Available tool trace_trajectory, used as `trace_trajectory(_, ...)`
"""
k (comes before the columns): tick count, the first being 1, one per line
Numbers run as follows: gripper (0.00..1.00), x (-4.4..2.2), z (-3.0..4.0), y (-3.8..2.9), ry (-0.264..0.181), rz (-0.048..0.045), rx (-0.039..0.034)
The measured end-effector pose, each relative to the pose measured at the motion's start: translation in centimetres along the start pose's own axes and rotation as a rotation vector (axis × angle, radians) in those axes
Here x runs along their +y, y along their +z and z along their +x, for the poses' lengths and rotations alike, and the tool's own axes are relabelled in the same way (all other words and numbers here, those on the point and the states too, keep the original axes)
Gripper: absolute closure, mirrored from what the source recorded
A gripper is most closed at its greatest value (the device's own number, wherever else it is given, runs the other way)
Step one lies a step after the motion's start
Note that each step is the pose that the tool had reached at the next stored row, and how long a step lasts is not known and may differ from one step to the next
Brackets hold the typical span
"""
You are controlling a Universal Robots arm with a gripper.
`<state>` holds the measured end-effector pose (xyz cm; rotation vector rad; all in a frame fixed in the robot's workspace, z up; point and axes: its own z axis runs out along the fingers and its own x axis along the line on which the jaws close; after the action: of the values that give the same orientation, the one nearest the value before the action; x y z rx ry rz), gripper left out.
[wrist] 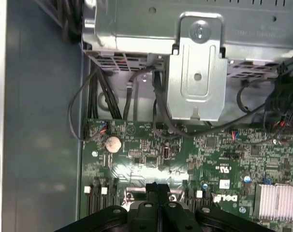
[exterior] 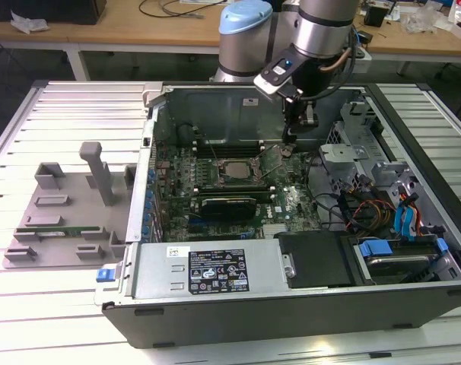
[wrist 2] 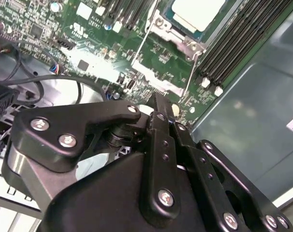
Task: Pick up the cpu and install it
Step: 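Close the cpu cover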
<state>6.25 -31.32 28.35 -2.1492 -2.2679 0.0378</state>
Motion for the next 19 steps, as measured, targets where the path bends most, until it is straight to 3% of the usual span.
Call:
trace_trajectory(11, 0.89, 2.61, -0.14, -0.05, 0.0, 0.0, -0.0007)
trace_trajectory(12, 0.89, 3.49, -0.18, -0.01, 0.0, 0.0003, -0.0011)
trace_trajectory(16, 0.89, 4.27, -0.22, 0.41, 0.0, 0.0017, -0.0012)
trace_trajectory(19, 0.89, 4.32, -0.21, 0.95, 0.0, 0.0025, -0.0011)
